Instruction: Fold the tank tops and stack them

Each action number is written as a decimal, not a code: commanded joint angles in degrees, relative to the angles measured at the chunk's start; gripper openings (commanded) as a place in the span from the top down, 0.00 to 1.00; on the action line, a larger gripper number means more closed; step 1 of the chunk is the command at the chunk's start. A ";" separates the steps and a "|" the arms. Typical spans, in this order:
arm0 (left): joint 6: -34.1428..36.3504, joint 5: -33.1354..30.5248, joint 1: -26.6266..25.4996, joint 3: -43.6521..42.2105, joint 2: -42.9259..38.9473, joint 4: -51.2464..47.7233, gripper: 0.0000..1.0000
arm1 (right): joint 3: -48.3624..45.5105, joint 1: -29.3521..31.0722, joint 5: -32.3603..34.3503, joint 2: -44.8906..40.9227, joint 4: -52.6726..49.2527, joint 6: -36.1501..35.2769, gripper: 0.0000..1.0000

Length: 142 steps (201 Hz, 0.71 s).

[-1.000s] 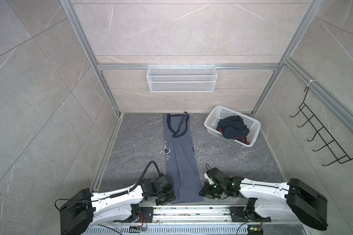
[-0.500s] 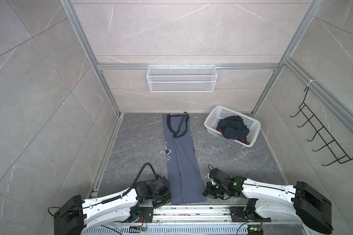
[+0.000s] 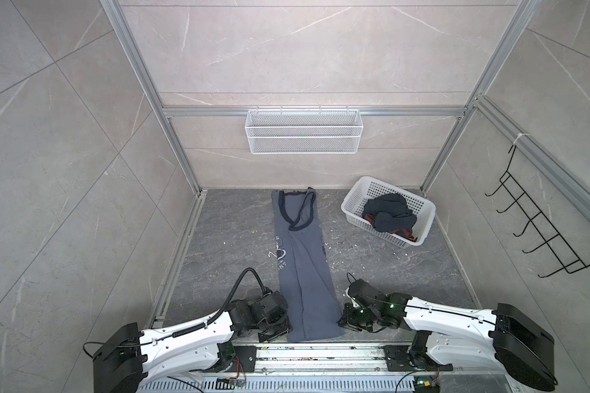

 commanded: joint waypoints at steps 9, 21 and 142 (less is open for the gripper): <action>0.29 0.55 -0.29 1.24 1.76 -0.15 0.62 | -0.06 0.33 1.04 0.65 0.50 -0.50 0.97; 0.39 0.96 -0.41 1.30 2.80 1.06 0.64 | -0.17 0.35 1.04 0.63 0.50 -0.46 0.97; 2.56 0.84 -0.21 4.79 4.74 0.65 0.95 | 4.57 0.62 2.35 1.63 -4.05 -2.27 1.00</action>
